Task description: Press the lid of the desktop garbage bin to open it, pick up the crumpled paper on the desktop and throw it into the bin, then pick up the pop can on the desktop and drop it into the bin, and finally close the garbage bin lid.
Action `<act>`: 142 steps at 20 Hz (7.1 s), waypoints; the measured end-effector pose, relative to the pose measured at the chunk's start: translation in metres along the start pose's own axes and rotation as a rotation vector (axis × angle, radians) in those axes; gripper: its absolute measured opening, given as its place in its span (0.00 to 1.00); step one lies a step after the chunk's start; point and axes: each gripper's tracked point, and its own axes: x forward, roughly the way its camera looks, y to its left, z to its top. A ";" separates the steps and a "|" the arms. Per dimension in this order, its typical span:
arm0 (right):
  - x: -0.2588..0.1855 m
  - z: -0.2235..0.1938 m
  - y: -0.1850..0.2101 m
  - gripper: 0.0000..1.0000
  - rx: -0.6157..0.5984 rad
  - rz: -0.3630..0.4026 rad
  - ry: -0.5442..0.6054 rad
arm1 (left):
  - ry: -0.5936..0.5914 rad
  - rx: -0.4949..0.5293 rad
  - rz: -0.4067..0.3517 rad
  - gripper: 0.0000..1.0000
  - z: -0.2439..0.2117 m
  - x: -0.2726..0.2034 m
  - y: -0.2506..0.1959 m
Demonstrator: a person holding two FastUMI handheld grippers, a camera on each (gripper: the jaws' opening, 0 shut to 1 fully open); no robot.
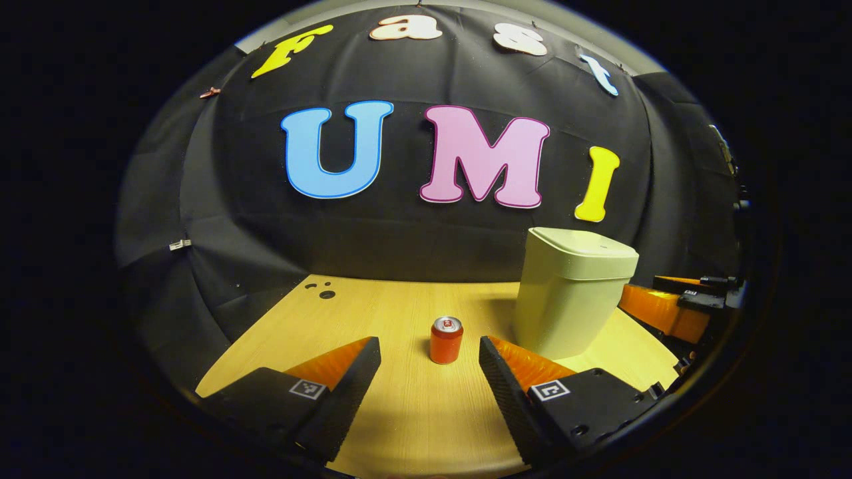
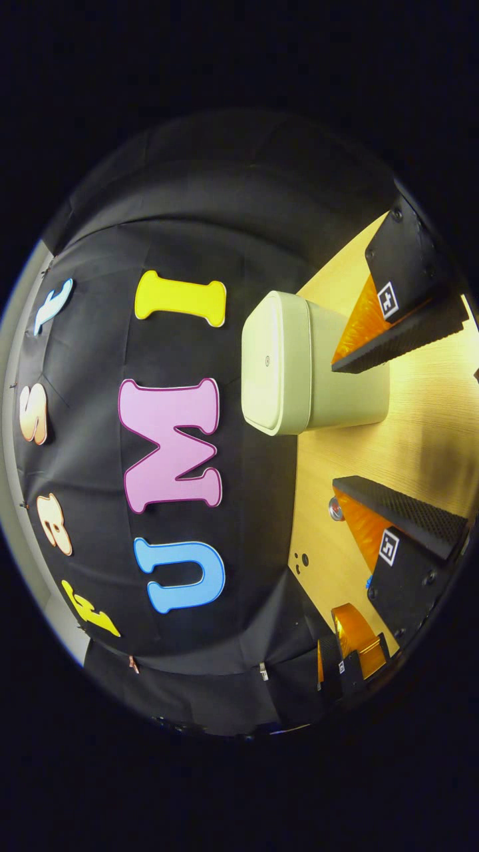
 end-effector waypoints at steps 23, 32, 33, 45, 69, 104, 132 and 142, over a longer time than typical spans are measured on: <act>0.003 -0.023 0.021 0.05 0.028 0.105 0.113 | 0.015 0.005 -0.011 0.96 -0.009 -0.004 -0.002; 0.022 0.016 0.010 0.05 0.048 0.129 0.085 | 0.034 0.010 -0.004 0.96 -0.016 -0.003 -0.006; 0.027 0.025 0.004 0.05 0.043 0.121 0.073 | 0.036 0.012 -0.004 0.96 -0.015 -0.003 -0.007; 0.103 0.084 -0.060 0.05 0.022 0.055 -0.039 | 0.063 0.014 0.084 0.96 -0.023 -0.008 0.001; 0.144 0.043 -0.082 0.05 -0.075 0.090 -0.010 | 0.057 -0.015 0.299 0.96 -0.008 -0.008 0.001; 0.011 -0.025 -0.051 0.05 0.031 -0.136 0.134 | 0.138 -0.046 0.150 0.96 -0.092 0.000 0.122; -0.054 -0.134 -0.012 1.00 0.014 -0.167 0.459 | 0.393 -0.078 0.168 0.96 -0.212 0.159 0.160; -0.064 -0.147 0.006 1.00 0.005 -0.119 0.478 | 0.381 -0.021 0.152 0.83 -0.219 0.156 0.153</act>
